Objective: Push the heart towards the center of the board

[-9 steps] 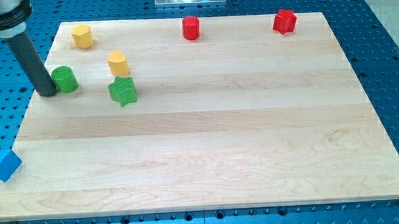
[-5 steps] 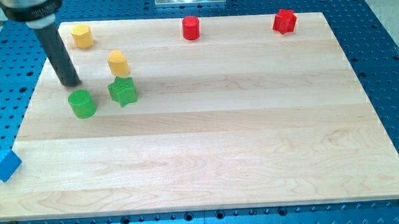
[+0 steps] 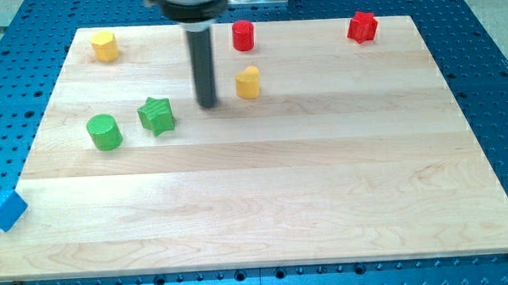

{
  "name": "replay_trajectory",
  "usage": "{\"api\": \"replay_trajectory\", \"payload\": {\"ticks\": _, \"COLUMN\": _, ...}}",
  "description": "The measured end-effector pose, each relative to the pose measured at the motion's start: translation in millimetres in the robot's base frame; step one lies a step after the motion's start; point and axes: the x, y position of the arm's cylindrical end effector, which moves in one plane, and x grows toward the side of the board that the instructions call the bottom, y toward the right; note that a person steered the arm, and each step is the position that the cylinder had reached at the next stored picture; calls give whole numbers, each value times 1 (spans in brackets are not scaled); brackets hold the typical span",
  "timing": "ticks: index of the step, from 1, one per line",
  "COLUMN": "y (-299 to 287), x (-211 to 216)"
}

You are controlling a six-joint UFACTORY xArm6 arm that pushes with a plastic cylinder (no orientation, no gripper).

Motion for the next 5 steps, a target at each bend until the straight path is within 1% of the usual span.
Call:
{"api": "replay_trajectory", "payload": {"ticks": 1, "y": -14, "x": -12}}
{"api": "replay_trajectory", "payload": {"ticks": 4, "y": -6, "x": -50}}
{"api": "replay_trajectory", "payload": {"ticks": 5, "y": -6, "x": -52}}
